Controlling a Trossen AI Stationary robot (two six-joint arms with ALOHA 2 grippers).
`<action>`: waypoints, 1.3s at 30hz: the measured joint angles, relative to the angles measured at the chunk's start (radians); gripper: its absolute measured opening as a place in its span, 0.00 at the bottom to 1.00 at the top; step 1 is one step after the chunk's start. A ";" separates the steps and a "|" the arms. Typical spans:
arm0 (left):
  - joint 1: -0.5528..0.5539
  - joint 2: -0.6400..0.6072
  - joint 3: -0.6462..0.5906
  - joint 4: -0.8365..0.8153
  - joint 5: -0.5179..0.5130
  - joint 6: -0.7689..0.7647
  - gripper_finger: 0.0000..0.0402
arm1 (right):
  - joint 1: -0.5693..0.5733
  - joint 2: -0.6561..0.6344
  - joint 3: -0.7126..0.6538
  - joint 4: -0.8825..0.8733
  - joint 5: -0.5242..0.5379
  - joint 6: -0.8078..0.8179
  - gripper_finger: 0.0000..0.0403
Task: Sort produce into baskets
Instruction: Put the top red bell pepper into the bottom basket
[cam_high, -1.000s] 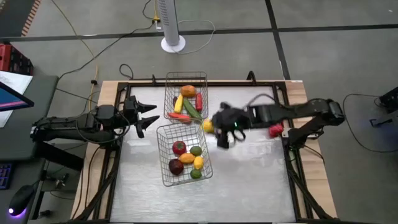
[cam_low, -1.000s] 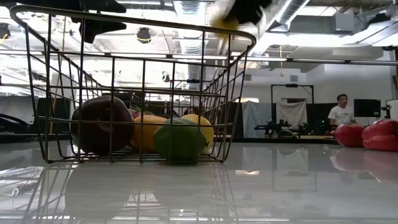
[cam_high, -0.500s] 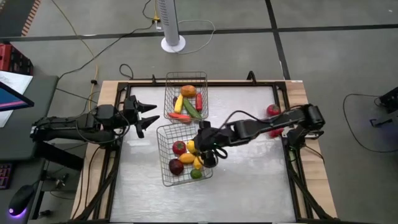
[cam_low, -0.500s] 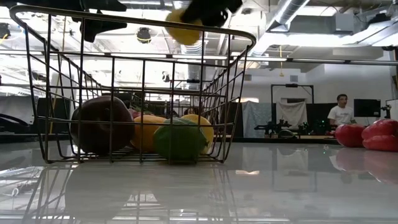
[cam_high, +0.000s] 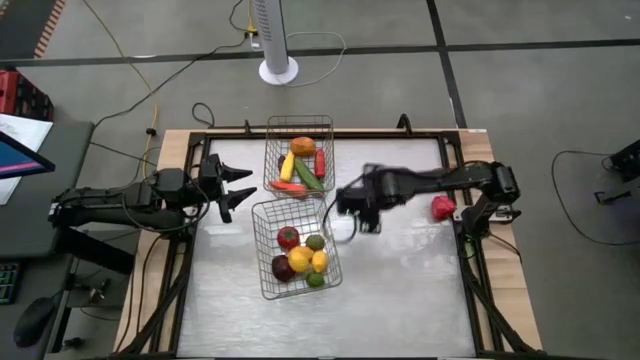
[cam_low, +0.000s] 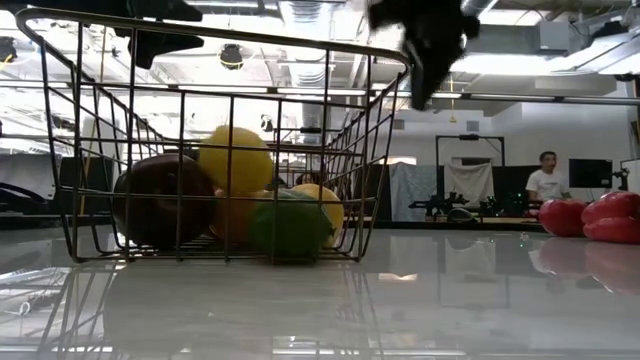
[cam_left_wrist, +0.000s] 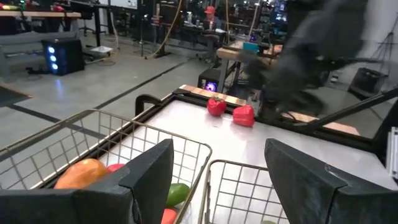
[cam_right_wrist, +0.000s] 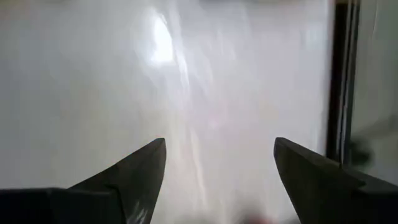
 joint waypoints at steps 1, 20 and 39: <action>0.000 0.000 0.000 0.000 0.008 -0.001 0.60 | -0.025 -0.004 -0.017 -0.049 0.001 0.030 0.80; 0.000 0.000 0.000 -0.001 0.041 0.016 0.60 | -0.386 -0.106 -0.662 -0.240 -0.083 0.048 0.94; 0.000 0.000 0.000 -0.001 0.041 -0.008 0.60 | -0.309 -0.106 -0.771 -0.158 -0.091 0.082 0.89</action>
